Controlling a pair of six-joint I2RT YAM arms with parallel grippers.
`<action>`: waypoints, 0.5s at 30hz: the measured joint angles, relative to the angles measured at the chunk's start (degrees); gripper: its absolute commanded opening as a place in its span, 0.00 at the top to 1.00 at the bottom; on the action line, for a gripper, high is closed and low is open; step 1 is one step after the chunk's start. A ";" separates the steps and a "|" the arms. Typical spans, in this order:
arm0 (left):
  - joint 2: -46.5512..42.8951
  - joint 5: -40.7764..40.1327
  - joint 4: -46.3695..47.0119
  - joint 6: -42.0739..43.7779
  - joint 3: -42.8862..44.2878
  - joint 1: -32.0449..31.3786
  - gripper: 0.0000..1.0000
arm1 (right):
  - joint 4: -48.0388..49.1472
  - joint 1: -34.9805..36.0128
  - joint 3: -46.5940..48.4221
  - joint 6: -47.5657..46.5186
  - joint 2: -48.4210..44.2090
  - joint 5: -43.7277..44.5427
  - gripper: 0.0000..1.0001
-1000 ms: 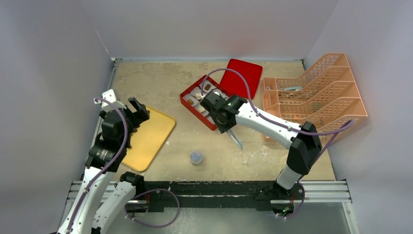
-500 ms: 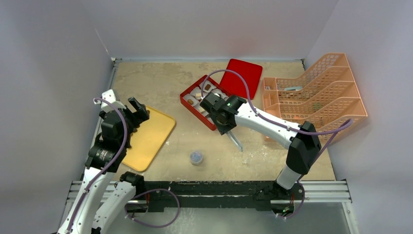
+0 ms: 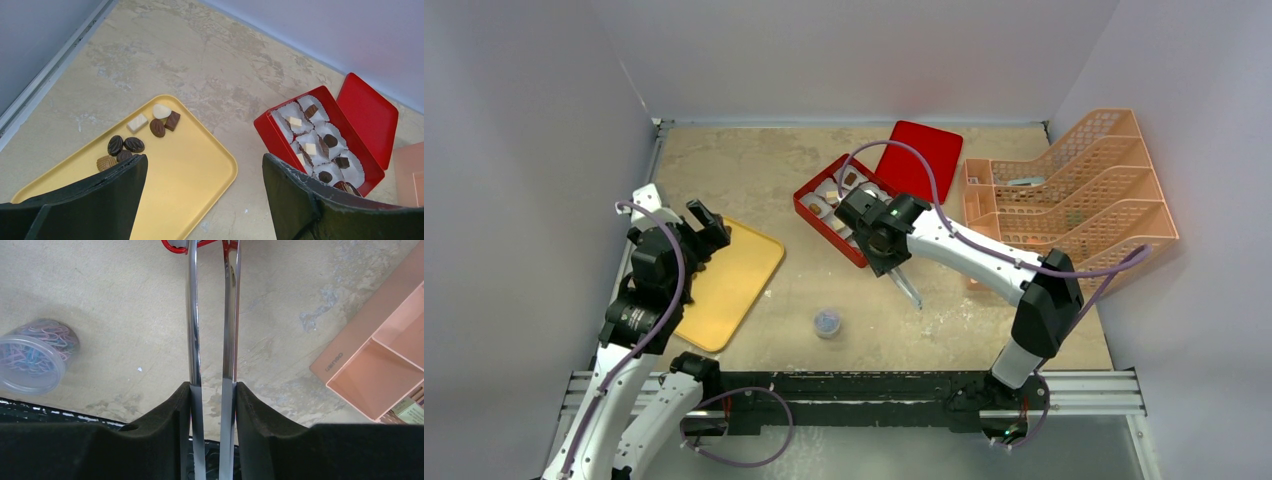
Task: Pack the chocolate
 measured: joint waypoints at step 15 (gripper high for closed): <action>0.04 0.02 0.04 0.00 0.00 0.00 0.15 | -4.22 0.00 1.81 4.68 -3.30 3.89 0.64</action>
